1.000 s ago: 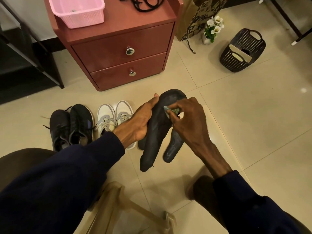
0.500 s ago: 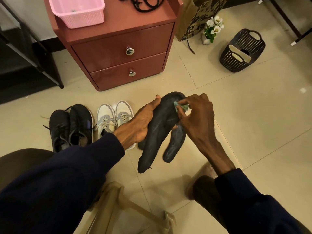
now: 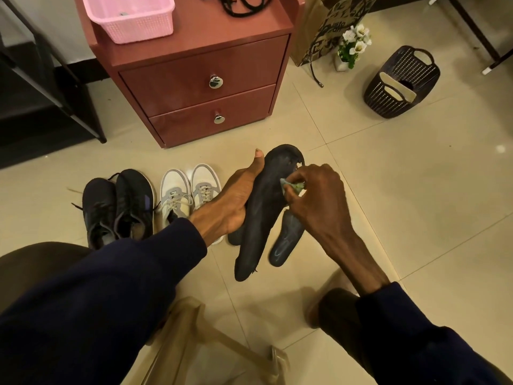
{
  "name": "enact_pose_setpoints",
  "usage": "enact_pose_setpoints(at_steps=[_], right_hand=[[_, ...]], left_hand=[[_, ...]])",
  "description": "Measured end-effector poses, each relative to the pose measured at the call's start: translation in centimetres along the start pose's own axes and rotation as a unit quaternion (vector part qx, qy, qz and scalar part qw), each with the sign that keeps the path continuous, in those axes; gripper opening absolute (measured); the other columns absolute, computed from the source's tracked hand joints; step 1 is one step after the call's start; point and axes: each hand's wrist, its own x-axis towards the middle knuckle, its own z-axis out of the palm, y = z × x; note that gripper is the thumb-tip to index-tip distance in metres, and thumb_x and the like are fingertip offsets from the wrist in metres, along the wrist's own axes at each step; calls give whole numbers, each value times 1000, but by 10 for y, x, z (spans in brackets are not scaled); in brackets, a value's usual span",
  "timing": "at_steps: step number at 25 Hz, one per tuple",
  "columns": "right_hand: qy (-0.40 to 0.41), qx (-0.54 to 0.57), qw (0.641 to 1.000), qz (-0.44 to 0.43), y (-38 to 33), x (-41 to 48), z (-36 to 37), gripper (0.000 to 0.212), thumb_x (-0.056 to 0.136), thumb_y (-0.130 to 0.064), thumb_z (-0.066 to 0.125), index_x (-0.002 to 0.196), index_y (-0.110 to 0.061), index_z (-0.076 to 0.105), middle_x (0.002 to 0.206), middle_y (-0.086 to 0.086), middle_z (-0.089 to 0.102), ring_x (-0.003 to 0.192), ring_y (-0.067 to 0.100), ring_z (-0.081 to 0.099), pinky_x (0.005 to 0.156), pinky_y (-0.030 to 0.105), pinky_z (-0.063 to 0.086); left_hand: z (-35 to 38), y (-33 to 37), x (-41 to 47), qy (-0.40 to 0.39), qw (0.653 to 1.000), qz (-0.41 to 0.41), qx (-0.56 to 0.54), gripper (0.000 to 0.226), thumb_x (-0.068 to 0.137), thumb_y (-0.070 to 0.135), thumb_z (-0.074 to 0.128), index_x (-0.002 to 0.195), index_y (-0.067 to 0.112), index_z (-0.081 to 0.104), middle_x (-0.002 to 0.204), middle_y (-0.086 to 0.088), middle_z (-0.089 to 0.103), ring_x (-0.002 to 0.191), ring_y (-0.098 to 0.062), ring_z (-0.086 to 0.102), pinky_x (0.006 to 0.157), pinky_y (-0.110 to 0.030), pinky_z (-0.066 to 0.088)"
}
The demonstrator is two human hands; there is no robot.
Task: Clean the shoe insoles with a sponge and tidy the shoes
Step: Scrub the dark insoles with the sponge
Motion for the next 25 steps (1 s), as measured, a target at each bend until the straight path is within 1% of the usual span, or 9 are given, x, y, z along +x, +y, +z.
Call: enact_pose_setpoints(at_steps=[3, 5, 7, 9, 12, 17, 19, 22, 25], right_hand=[[-2, 19, 1000, 10, -2, -4, 2, 15, 83, -16, 82, 95, -8, 77, 94, 11, 73, 82, 25, 66, 76, 35, 56], [-55, 48, 997, -34, -16, -11, 8, 17, 82, -12, 82, 97, -8, 76, 97, 10, 72, 84, 25, 66, 77, 37, 57], [-89, 42, 994, -46, -17, -9, 9, 18, 85, -13, 81, 101, -7, 76, 101, 12, 71, 87, 25, 65, 78, 31, 52], [-58, 14, 998, -16, -7, 0, 1, 19, 86, -13, 81, 102, -5, 77, 101, 15, 71, 88, 27, 66, 78, 31, 50], [-16, 0, 1000, 26, 9, 4, -8, 25, 82, -11, 84, 105, -3, 76, 102, 18, 71, 89, 32, 66, 82, 37, 54], [-19, 77, 992, -99, -4, -3, 9, 16, 84, -8, 80, 99, -9, 76, 95, 7, 71, 86, 21, 65, 76, 33, 56], [6, 80, 993, -91, 0, 1, 8, 13, 87, -12, 78, 100, -10, 76, 96, 7, 71, 86, 22, 64, 75, 35, 55], [101, 75, 992, -3, 19, 8, 1, 10, 89, -12, 75, 98, -9, 75, 94, 7, 70, 84, 24, 63, 75, 38, 54], [106, 92, 990, 15, 20, 7, 1, 10, 88, -10, 75, 98, -11, 76, 93, 4, 70, 80, 14, 62, 75, 30, 55]], left_hand=[[1, -2, 3, 13, 1000, 6, 5, 58, 96, 63, 51, 104, 10, 73, 113, -20, 75, 110, -39, 70, 104, -53, 53], [-2, -2, 5, 22, 1000, 10, 0, 58, 96, 64, 51, 102, 10, 74, 115, -21, 74, 114, -42, 67, 105, -56, 51], [-4, -2, 6, 27, 1000, 7, -10, 56, 97, 63, 51, 100, 12, 73, 111, -18, 75, 109, -41, 69, 104, -55, 52], [-3, -2, 6, 19, 1000, 5, -13, 54, 98, 61, 50, 101, 12, 72, 106, -15, 77, 100, -34, 72, 102, -50, 54], [-1, -3, 5, 12, 1000, 2, 0, 53, 99, 60, 49, 104, 12, 71, 103, -13, 78, 97, -30, 73, 96, -44, 58], [-3, -3, 4, -9, 999, -39, -21, 54, 98, 62, 52, 106, 14, 73, 107, -15, 77, 96, -31, 73, 95, -46, 58], [-2, -4, 2, -25, 997, -60, -35, 51, 98, 59, 54, 108, 14, 74, 106, -13, 77, 92, -29, 74, 91, -43, 59], [-1, -6, 0, -44, 995, -85, -41, 60, 96, 59, 60, 127, 9, 69, 122, -19, 72, 115, -39, 67, 107, -54, 50], [0, -6, -2, -53, 993, -92, -46, 60, 96, 56, 61, 130, 7, 67, 126, -22, 69, 121, -42, 63, 111, -57, 45]])
